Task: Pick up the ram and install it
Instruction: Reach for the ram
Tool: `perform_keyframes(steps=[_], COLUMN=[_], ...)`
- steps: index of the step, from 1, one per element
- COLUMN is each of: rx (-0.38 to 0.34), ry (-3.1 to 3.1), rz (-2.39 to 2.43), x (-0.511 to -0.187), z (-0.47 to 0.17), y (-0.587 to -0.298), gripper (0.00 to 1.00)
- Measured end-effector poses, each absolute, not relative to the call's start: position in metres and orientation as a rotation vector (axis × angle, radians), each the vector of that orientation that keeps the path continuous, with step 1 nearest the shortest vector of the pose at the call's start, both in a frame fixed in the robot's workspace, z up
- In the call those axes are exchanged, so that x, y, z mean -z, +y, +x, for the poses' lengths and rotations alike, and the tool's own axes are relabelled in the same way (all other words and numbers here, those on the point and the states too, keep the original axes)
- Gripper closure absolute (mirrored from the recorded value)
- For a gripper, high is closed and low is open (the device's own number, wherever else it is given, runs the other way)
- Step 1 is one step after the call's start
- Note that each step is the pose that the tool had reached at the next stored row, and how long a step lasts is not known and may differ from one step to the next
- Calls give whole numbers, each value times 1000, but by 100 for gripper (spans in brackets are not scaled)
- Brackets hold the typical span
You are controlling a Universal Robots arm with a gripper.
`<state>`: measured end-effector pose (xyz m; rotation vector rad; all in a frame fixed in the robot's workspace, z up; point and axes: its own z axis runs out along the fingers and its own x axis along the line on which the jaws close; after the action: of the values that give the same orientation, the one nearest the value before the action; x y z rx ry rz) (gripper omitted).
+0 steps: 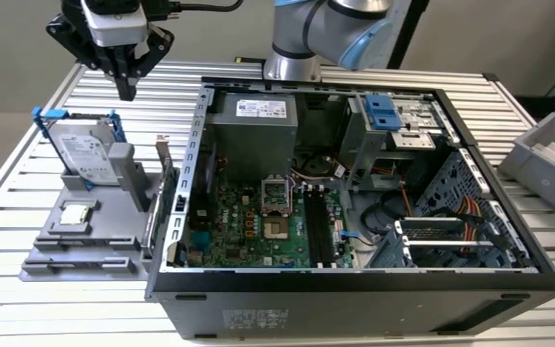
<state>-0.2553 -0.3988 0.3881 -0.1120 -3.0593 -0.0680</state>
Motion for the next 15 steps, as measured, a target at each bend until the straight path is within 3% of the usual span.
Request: perform_keyframes(steps=[15], rx=[67], ry=[-3047], rz=[-112], x=[-387], z=[-258], y=[-399], gripper=[100])
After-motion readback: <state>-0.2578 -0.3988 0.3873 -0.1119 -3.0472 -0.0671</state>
